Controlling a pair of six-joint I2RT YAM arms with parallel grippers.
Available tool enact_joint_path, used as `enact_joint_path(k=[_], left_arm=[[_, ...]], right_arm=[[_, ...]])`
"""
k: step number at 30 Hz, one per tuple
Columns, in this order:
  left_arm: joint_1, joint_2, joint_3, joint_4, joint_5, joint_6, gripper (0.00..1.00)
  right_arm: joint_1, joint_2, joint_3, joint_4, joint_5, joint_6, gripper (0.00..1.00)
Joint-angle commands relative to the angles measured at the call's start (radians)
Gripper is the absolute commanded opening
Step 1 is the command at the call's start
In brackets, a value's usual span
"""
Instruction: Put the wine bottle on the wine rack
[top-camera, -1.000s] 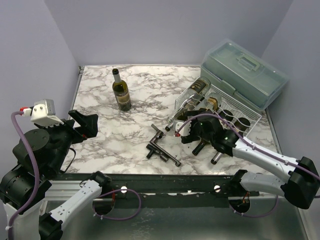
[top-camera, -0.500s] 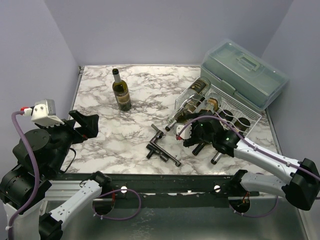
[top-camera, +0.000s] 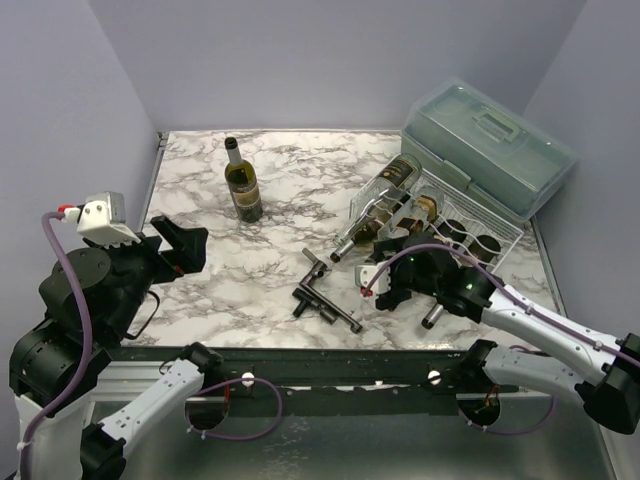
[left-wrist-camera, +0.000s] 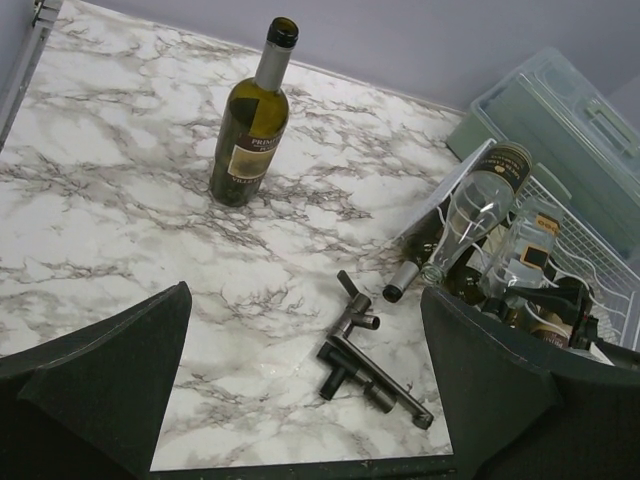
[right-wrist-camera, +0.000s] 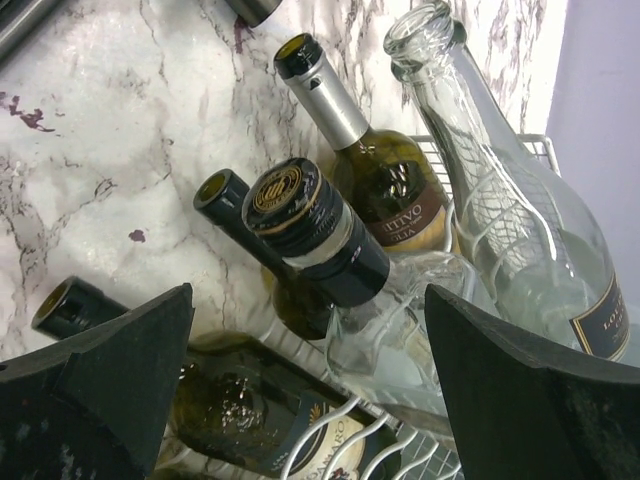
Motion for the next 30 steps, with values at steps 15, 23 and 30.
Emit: enact_joint_path(k=[15,23,30], left_arm=[[-0.006,0.067,-0.054,0.079,0.117,-0.027,0.99],[-0.006,0.070,-0.057,0.098,0.114,-0.033,0.99],[-0.006,0.076,-0.057,0.097,0.122,-0.028,0.99]], right_arm=[[0.006,-0.243,0.115,0.199,0.169,0.901,1.00],[-0.006,-0.126,0.269,-0.015,0.779,1.490,1.00],[-0.255,0.025,0.383,-0.132,0.478,1.685,1.00]])
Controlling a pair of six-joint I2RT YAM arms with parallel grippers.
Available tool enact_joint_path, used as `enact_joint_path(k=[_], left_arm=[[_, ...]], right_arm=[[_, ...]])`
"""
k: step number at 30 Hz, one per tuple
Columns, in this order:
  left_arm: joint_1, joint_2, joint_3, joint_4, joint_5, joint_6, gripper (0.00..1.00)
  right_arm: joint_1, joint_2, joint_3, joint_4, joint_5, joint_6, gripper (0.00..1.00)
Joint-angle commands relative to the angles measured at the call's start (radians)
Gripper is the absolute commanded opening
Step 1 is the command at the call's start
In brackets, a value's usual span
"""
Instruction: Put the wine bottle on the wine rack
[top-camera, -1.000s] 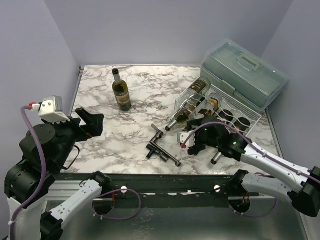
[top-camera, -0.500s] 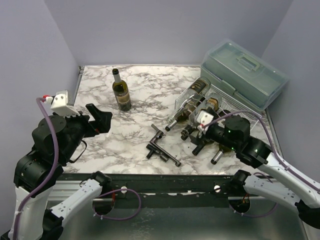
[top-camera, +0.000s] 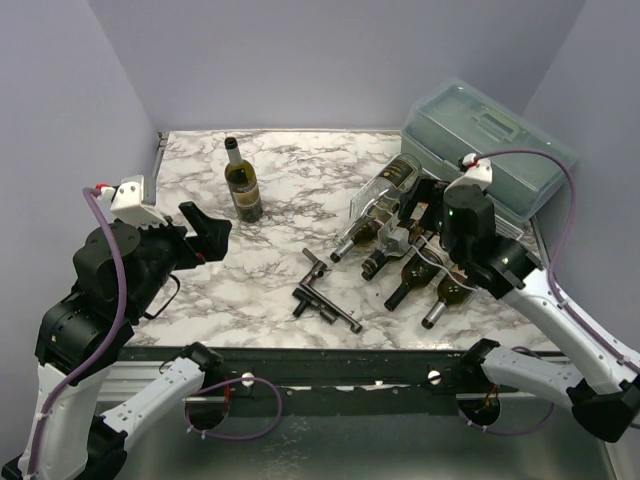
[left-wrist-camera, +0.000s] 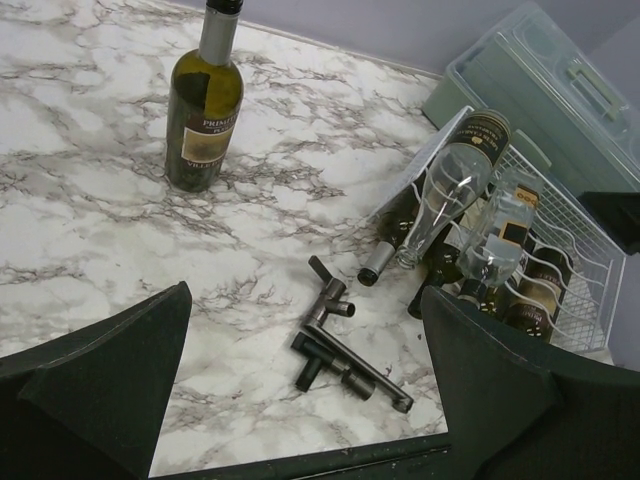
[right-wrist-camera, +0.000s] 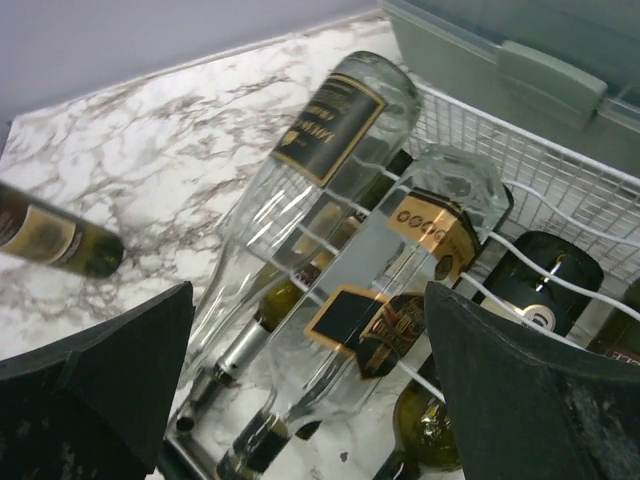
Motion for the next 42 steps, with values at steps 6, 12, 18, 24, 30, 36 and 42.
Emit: enact_joint_path(k=[6,12,18,24,30,36,42], left_arm=[[-0.005,-0.009,0.000,0.015,0.016,-0.001,0.99],[-0.005,-0.011,-0.005,0.012,0.009,0.005,0.99],[-0.005,-0.004,-0.009,0.013,0.012,0.013,0.99],[-0.005,0.002,-0.008,0.013,0.012,0.019,0.99],[-0.006,-0.001,-0.002,0.013,0.008,0.024,0.99],[-0.005,-0.005,0.002,0.012,0.006,0.031,0.99],[-0.005,-0.014,0.008,0.007,0.006,0.034,0.99]], right_arm=[[-0.453,0.144,0.039,-0.131,-0.494,0.321,1.00],[-0.518,0.156,-0.042,-0.068,-0.589,0.363,1.00],[-0.518,0.174,-0.062,-0.068,-0.569,0.385,1.00],[-0.518,0.203,-0.091,-0.033,-0.557,0.414,0.95],[-0.518,0.243,-0.092,0.009,-0.566,0.419,0.91],[-0.518,0.254,-0.110,0.060,-0.519,0.463,0.82],[-0.518,0.310,-0.092,0.102,-0.476,0.440,0.79]])
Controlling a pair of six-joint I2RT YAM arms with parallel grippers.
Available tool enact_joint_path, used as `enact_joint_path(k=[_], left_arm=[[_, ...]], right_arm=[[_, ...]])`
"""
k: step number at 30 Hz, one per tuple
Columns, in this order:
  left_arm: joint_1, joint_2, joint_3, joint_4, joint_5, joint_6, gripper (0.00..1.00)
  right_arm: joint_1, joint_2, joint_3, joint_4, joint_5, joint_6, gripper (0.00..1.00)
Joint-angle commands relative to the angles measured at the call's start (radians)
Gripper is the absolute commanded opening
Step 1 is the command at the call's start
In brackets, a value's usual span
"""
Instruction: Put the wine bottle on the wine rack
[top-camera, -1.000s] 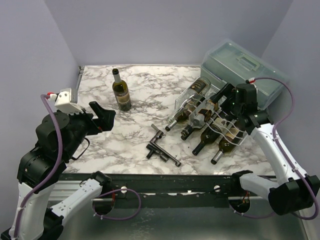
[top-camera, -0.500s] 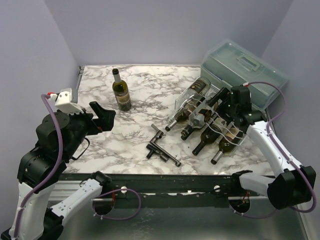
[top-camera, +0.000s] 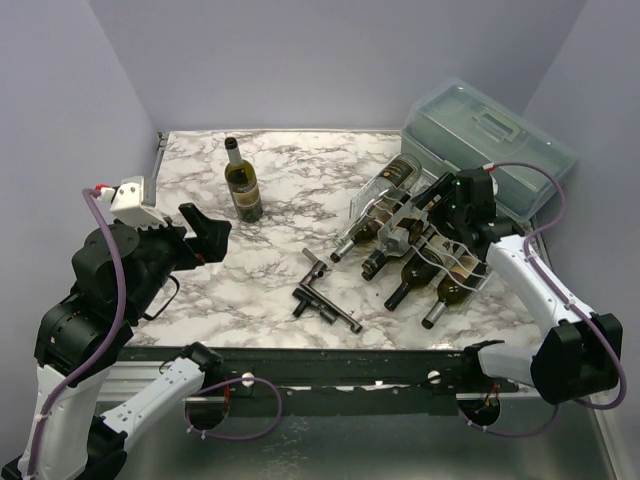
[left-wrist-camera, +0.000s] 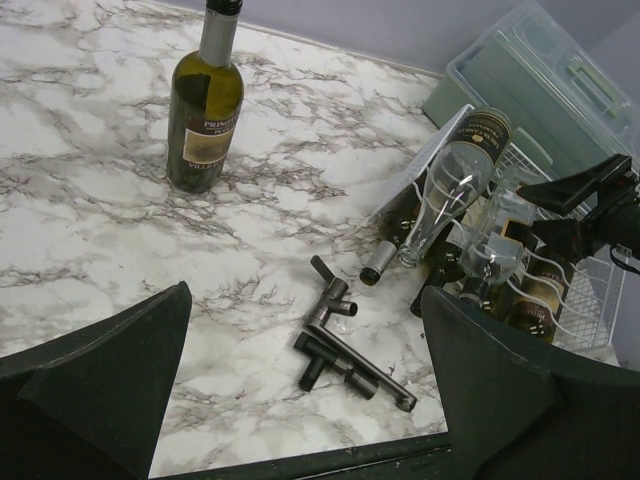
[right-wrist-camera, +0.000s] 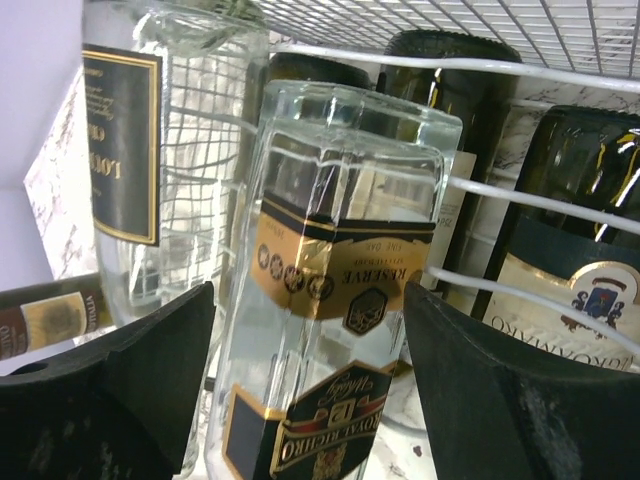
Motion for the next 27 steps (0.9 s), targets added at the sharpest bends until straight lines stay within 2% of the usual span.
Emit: enact_joint_path(k=[1,8,15,20,22,27], left_arm=[[-0.005,-0.010,0.010,0.005,0.002,0.013,0.99],[-0.005,-0.028,0.016,-0.012,-0.008,0.017,0.99],[-0.005,-0.042,0.027,-0.029,-0.012,0.018,0.99],[-0.005,-0.058,0.035,-0.037,-0.028,0.022,0.99],[-0.005,-0.056,0.038,-0.037,-0.032,0.024,0.99],[-0.005,-0.056,0.061,-0.031,-0.038,0.027,0.99]], right_arm=[[-0.004,0.044,0.008,0.047,0.066,-0.001,0.78],[-0.004,0.055,0.006,0.080,0.167,-0.043,0.78],[-0.005,0.074,0.077,0.068,0.193,-0.138,0.78],[-0.004,0.060,0.195,0.005,0.226,-0.315,0.90],[-0.005,0.068,0.249,-0.001,0.168,-0.386,0.99],[0.068,0.113,0.324,0.130,-0.094,-0.492,1.00]])
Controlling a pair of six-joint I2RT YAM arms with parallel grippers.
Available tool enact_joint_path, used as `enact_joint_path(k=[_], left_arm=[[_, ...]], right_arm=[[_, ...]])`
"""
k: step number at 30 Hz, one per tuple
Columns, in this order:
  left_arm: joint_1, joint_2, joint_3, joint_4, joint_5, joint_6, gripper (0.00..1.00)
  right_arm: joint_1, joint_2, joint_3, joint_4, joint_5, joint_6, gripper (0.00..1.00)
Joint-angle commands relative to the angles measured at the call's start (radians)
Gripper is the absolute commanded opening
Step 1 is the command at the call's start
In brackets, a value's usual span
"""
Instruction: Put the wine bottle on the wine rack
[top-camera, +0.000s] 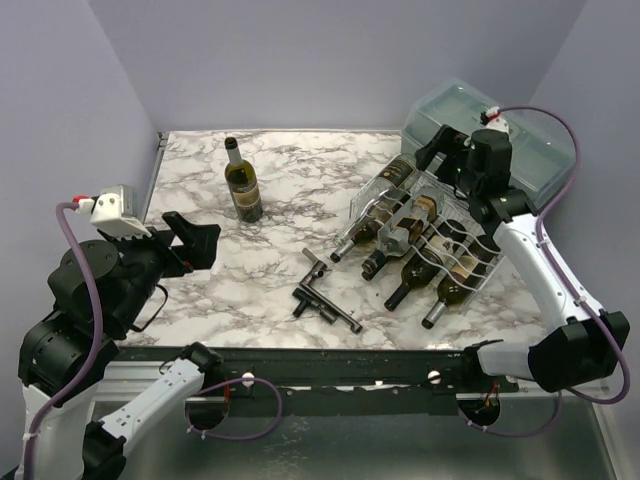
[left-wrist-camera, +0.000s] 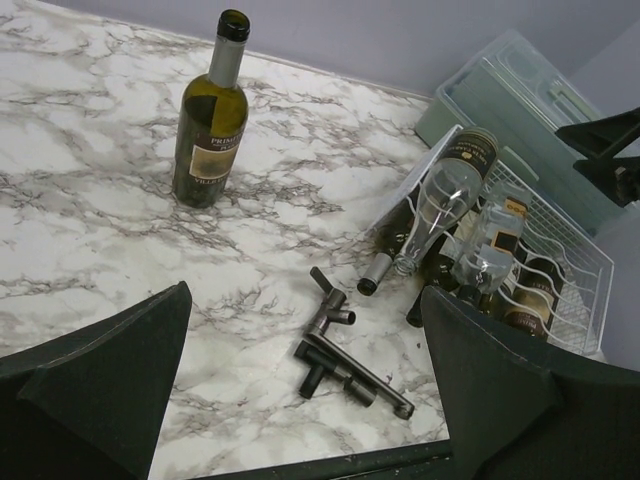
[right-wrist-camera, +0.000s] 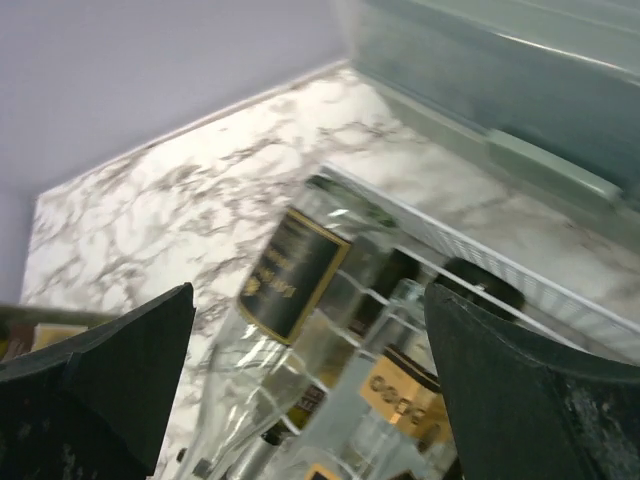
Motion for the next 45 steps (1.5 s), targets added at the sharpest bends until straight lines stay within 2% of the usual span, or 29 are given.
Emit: enact_joint_path(k=[1,4,8,12,17,22,34,38,40,45], left_arm=[[-0.005,-0.012,0.043,-0.015,-0.026,0.018,0.99],[-0.005,-0.026,0.059,-0.021,-0.027,0.016,0.99],[-0.006,-0.043,0.104,-0.052,-0.056,-0.004,0.99],[-0.006,-0.071,0.111,-0.067,-0.050,-0.026,0.99],[-0.008,-0.089,0.121,-0.107,-0.076,-0.023,0.99],[-0.009,-0.114,0.115,-0.113,-0.080,-0.026,0.99],[-0.024,-0.148,0.116,-0.151,-0.096,-0.031,0.99],[-0.029,-0.160,0.119,-0.163,-0.107,-0.033,0.99],[-0.032,-0.167,0.117,-0.170,-0.112,-0.039,0.99],[-0.039,-0.169,0.118,-0.182,-0.119,-0.044,0.99]], right_arm=[[0.098,0.058,0.073,0.109,-0.195,-0.157,1.00],[0.241,0.125,0.130,0.201,-0.200,-0.215,1.00],[0.350,0.238,0.165,0.426,-0.313,-0.169,1.00],[0.478,0.353,0.224,0.585,-0.303,-0.180,1.00],[0.557,0.505,0.329,0.693,-0.272,-0.152,1.00],[0.619,0.661,0.532,0.593,-0.102,-0.140,1.00],[0.687,0.935,0.808,0.550,0.004,-0.224,1.00],[0.706,1.030,0.927,0.495,0.121,-0.240,1.00],[0.718,1.070,0.985,0.469,0.213,-0.237,0.98],[0.733,1.143,1.054,0.495,0.278,-0.289,0.87]])
